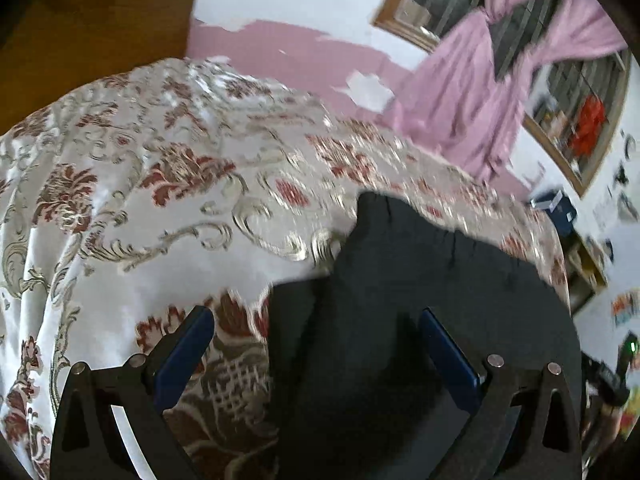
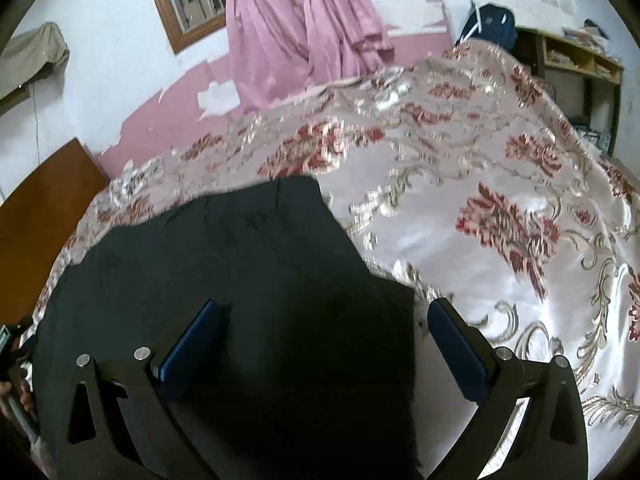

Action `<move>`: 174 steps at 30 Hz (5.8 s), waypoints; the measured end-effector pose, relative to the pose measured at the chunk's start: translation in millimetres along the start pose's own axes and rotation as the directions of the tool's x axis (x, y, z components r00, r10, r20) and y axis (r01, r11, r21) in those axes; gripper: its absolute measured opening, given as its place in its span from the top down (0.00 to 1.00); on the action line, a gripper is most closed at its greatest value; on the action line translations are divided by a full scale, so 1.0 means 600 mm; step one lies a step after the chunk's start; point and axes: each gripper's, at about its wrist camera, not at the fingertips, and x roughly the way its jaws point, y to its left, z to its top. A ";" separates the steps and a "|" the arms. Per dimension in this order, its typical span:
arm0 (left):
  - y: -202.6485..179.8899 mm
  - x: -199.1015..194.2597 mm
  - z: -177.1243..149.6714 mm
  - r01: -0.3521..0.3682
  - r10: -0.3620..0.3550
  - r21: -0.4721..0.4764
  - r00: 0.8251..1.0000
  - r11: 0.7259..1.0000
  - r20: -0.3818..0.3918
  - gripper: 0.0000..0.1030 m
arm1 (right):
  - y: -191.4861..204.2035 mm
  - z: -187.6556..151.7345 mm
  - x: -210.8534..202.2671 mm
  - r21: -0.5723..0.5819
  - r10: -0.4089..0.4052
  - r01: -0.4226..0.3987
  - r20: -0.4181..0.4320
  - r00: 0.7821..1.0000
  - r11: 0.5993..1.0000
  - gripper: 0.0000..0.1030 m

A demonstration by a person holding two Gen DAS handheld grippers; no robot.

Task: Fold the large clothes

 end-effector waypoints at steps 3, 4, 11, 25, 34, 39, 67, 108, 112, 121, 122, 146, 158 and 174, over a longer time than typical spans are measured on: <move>-0.004 0.009 -0.017 0.052 -0.050 0.054 0.998 0.997 -0.038 0.00 | -0.013 -0.018 0.020 -0.015 0.047 -0.050 -0.119 0.992 0.999 0.01; -0.003 0.011 -0.021 0.064 -0.061 0.062 0.997 0.996 -0.050 0.00 | -0.016 -0.023 0.022 -0.016 0.056 -0.058 -0.134 0.989 0.998 0.01; 0.017 0.045 -0.040 0.194 -0.191 0.001 0.968 0.981 -0.163 0.00 | -0.049 -0.054 0.036 0.062 0.182 -0.175 -0.143 0.973 0.983 0.01; -0.046 0.044 -0.067 0.277 -0.227 0.082 0.898 0.957 -0.376 0.00 | -0.038 -0.081 0.043 0.131 0.361 -0.339 -0.210 0.909 0.931 0.01; -0.090 0.008 -0.062 0.175 -0.107 0.139 0.911 0.975 -0.397 0.47 | 0.014 -0.088 0.026 0.120 0.263 -0.237 -0.297 0.918 0.964 0.23; -0.099 -0.034 -0.057 0.169 -0.119 0.102 0.918 0.980 -0.379 0.76 | 0.037 -0.092 -0.011 0.107 0.238 -0.215 -0.294 0.926 0.971 0.62; -0.362 -0.090 -0.063 0.268 -0.236 0.234 0.959 0.935 -0.155 0.84 | -0.050 0.029 -0.306 -0.089 0.067 -0.059 0.088 0.994 0.994 0.86; -0.452 -0.295 -0.137 0.107 -0.167 0.364 0.977 0.925 0.136 0.00 | 0.041 -0.051 -0.432 -0.238 -0.142 0.229 0.336 0.931 0.944 0.02; -0.460 -0.333 -0.156 0.121 -0.197 0.384 0.966 0.915 0.165 0.00 | 0.050 -0.072 -0.474 -0.232 -0.123 0.219 0.368 0.922 0.948 0.02; -0.450 -0.422 -0.217 0.110 -0.231 0.428 0.943 0.897 0.241 0.00 | 0.078 -0.130 -0.558 -0.233 -0.071 0.193 0.448 0.891 0.953 0.02; -0.444 -0.429 -0.222 0.110 -0.230 0.425 0.943 0.899 0.242 0.00 | 0.081 -0.138 -0.566 -0.232 -0.065 0.189 0.455 0.888 0.954 0.02; -0.379 -0.488 -0.328 0.052 -0.185 0.432 0.944 0.901 0.273 0.00 | 0.111 -0.285 -0.613 -0.211 0.003 0.114 0.487 0.873 0.971 0.02; -0.379 -0.477 -0.387 0.038 -0.176 0.465 0.951 0.884 0.256 0.00 | 0.093 -0.343 -0.596 -0.173 -0.046 0.152 0.500 0.865 0.973 0.02; -0.364 -0.456 -0.437 0.039 -0.170 0.466 0.955 0.884 0.242 0.00 | 0.082 -0.398 -0.578 -0.193 -0.079 0.199 0.498 0.864 0.961 0.02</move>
